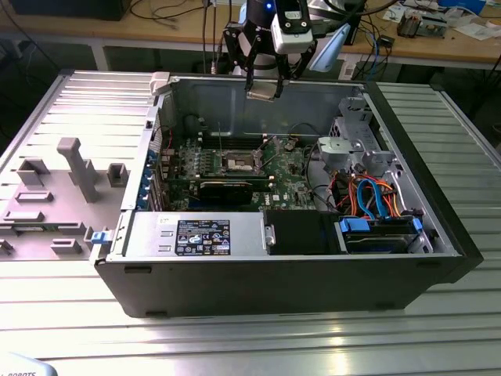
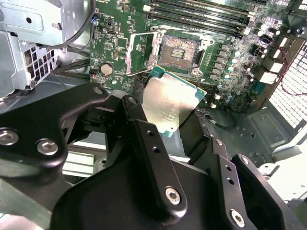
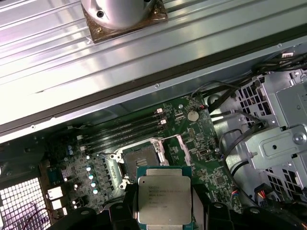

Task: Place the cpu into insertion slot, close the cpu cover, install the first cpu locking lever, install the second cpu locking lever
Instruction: 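Place the cpu into insertion slot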

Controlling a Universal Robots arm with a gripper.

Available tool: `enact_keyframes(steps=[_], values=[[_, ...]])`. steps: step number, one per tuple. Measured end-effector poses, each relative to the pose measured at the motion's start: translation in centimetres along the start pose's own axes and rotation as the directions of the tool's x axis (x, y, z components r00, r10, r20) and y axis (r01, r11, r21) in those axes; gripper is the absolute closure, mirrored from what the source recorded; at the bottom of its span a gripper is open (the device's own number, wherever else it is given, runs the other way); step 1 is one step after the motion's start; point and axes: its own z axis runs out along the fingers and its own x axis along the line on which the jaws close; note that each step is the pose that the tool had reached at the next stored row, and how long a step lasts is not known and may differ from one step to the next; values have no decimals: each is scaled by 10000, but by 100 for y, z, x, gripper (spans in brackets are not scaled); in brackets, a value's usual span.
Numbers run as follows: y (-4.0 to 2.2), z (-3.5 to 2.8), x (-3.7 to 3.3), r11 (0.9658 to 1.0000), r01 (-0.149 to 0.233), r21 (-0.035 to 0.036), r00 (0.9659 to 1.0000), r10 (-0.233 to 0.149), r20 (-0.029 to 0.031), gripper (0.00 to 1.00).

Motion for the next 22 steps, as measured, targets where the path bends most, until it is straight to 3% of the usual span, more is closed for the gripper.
enact_keyframes(steps=[4, 8, 14, 22], values=[[0, 2, 0, 10000, -30, -2, 10000, 30, 3, 46], [-1, 13, 0, 9991, -422, -9, 9991, 422, 38, 46], [-4, 32, 2, 9925, -1221, -28, 9925, 1221, 104, 46], [-4, 32, 2, 9923, -1241, -29, 9922, 1241, 106, 46]])
